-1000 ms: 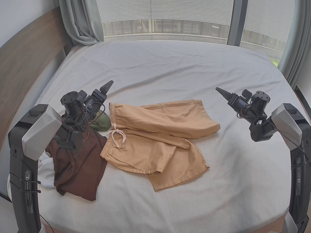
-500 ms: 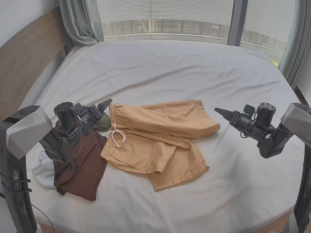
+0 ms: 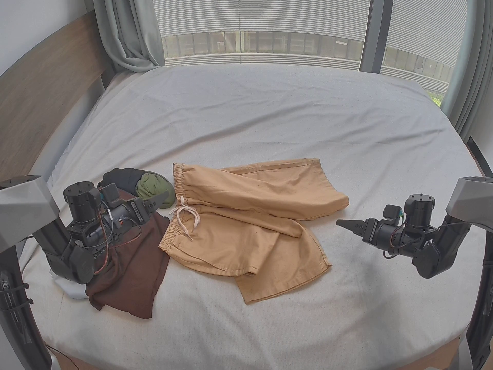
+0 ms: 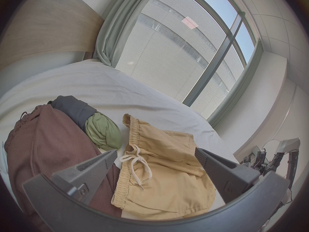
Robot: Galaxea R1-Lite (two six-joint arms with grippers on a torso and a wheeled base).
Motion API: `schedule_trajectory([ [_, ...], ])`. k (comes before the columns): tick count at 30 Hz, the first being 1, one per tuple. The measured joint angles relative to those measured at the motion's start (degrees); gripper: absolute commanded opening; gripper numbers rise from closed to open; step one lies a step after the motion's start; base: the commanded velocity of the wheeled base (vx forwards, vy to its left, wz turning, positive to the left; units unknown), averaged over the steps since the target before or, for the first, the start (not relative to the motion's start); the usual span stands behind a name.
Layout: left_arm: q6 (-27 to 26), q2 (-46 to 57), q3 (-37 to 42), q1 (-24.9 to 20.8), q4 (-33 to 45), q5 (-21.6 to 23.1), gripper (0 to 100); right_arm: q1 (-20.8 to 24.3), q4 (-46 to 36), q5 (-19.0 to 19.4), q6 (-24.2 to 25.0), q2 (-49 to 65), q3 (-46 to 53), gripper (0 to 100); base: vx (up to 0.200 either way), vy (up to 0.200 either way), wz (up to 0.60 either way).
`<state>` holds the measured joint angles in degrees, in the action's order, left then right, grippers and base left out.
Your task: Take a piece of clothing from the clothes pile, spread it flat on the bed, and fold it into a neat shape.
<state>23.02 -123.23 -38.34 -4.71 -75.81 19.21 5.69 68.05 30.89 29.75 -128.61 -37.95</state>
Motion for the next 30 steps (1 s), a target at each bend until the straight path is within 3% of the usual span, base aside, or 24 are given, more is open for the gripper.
schedule_trajectory([
  [24, -2.24, 0.5, 3.5, -0.69, 1.54, -0.09, 100, 3.49, -0.61, -0.67, 0.44, -9.18, -0.05, 100, 0.0, 0.0, 0.0],
  [30, -2.24, 0.46, 3.45, -0.74, 1.5, 0.02, 100, 5.72, -0.45, -2.54, 1.49, -10.89, -0.48, 100, 0.0, 0.0, 0.0],
])
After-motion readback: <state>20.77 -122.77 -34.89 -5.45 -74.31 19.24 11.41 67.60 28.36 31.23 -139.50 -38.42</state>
